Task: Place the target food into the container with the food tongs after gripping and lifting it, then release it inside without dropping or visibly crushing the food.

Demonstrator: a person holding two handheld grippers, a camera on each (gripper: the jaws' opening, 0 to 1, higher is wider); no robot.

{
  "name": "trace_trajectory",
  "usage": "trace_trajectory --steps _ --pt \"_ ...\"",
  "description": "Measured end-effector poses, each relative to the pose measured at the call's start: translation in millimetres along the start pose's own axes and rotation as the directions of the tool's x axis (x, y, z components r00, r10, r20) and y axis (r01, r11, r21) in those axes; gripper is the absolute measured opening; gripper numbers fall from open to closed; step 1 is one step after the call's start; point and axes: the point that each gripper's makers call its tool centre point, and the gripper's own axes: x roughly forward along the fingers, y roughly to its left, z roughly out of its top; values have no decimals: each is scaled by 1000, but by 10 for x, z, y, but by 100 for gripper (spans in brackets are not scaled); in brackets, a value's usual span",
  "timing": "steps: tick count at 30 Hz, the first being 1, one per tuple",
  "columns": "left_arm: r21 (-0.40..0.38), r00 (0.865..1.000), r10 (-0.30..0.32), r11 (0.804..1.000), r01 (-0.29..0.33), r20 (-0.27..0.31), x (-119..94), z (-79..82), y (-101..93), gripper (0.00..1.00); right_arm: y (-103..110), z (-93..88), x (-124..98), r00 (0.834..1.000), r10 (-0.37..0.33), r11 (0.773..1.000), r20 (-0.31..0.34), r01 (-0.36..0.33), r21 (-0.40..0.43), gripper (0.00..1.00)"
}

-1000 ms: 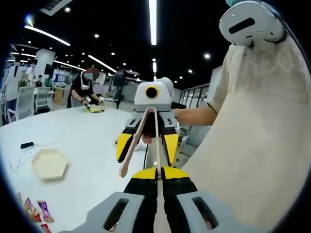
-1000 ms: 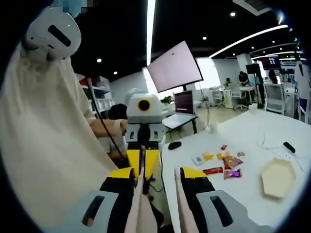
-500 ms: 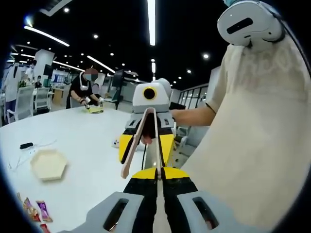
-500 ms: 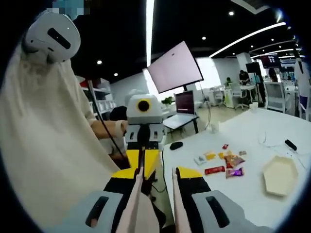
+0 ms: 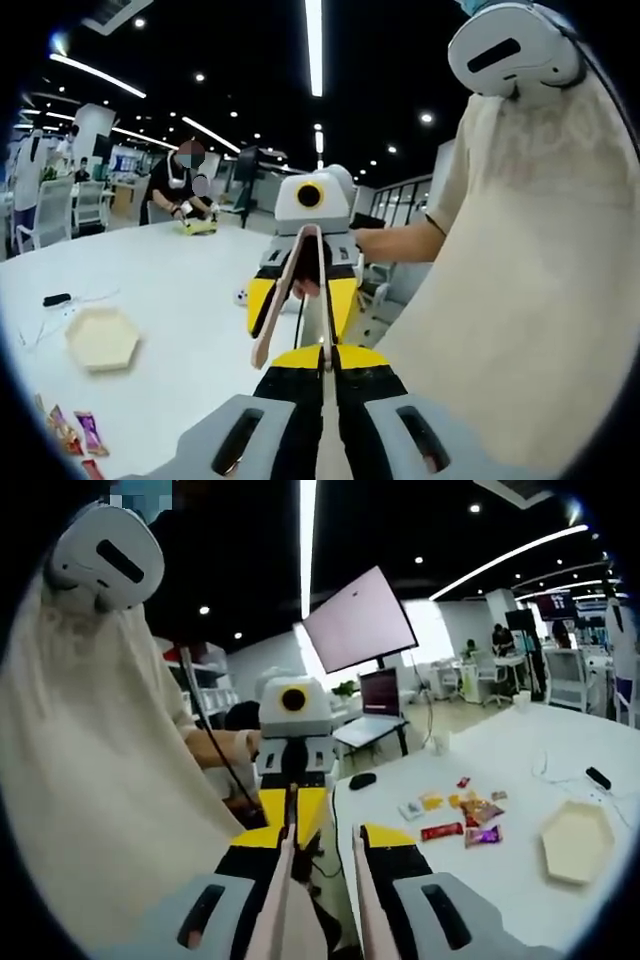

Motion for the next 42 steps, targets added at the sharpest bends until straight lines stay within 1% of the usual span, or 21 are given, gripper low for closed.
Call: trace_trajectory --steps 4,10,13,32,38,42 --pt "-19 1000 2 1000 -2 1 8 -14 6 1 -13 -25 4 1000 -6 1000 -11 6 9 29" --pt "-12 1000 9 1000 -9 -11 6 -35 17 1 -25 -48 14 1000 -6 1000 -20 7 25 29" --pt "-14 1000 14 1000 -14 -9 -1 -33 27 1 -33 -47 17 1000 -7 1000 -21 7 27 29" --pt "-17 999 22 1000 -22 -28 -31 -85 34 1 -38 -75 9 999 -4 1000 -53 5 13 29" --pt "-12 999 20 1000 -21 -26 -32 -79 32 1 -39 -73 2 999 -6 1000 -50 7 22 29" --pt "-6 999 22 1000 -23 -37 -31 -91 32 0 -34 -87 6 999 -6 1000 -54 7 20 29"
